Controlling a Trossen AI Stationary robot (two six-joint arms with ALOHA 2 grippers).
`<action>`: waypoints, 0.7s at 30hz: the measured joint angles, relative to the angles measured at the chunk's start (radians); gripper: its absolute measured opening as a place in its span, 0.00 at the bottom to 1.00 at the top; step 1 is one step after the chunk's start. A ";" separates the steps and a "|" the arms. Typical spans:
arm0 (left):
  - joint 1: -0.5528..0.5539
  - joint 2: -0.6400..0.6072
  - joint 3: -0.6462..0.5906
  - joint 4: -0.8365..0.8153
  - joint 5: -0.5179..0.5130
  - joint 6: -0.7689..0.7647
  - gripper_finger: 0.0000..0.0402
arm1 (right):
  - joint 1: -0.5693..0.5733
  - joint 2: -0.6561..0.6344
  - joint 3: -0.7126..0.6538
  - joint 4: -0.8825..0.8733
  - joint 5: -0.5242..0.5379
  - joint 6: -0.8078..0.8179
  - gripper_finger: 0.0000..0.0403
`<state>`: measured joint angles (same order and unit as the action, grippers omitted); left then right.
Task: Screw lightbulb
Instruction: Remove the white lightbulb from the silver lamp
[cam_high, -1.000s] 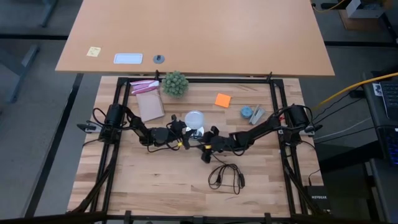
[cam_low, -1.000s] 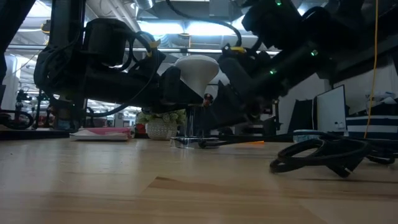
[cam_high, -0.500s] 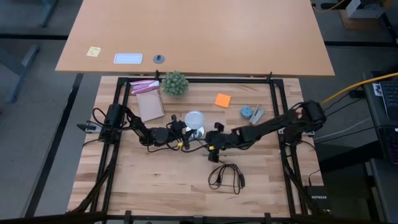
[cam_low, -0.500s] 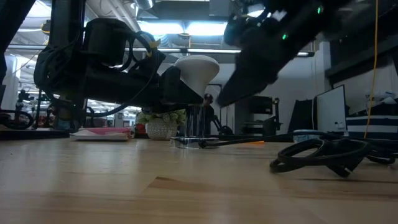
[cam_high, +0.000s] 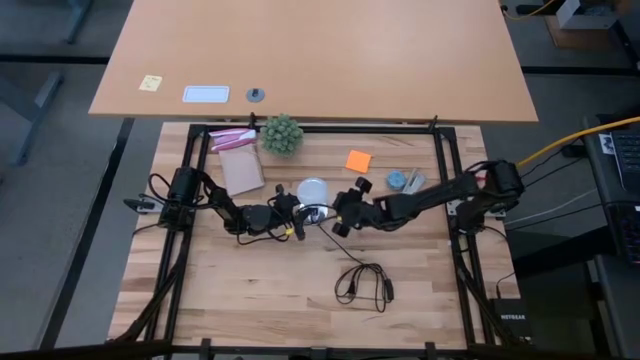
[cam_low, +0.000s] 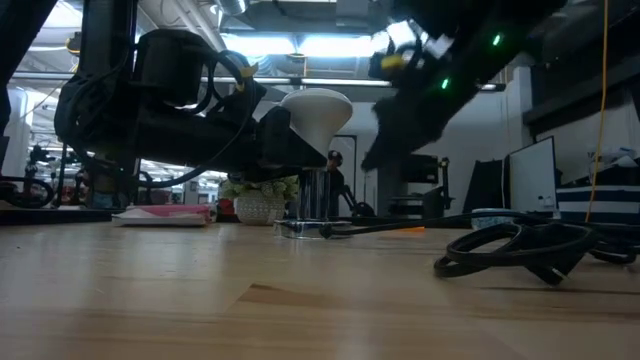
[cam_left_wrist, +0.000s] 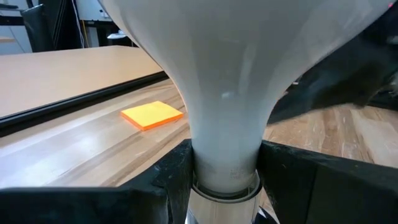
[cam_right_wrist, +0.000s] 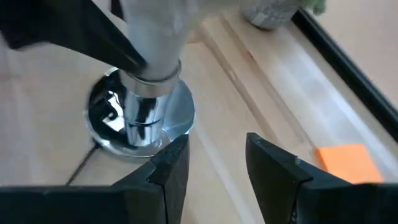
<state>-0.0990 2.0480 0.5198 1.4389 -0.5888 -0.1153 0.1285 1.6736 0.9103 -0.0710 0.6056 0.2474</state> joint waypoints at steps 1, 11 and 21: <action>0.000 0.000 0.000 -0.001 0.000 -0.001 0.38 | -0.015 0.020 -0.012 0.038 -0.010 -0.016 0.39; 0.000 -0.001 -0.001 -0.007 -0.003 -0.008 0.38 | -0.105 0.202 -0.040 0.261 -0.172 -0.020 0.39; 0.000 -0.001 -0.001 -0.013 -0.012 -0.008 0.38 | -0.069 0.233 -0.037 0.226 -0.217 0.014 0.39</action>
<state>-0.0994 2.0472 0.5190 1.4263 -0.6005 -0.1233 0.0599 1.9070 0.8728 0.1545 0.3888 0.2614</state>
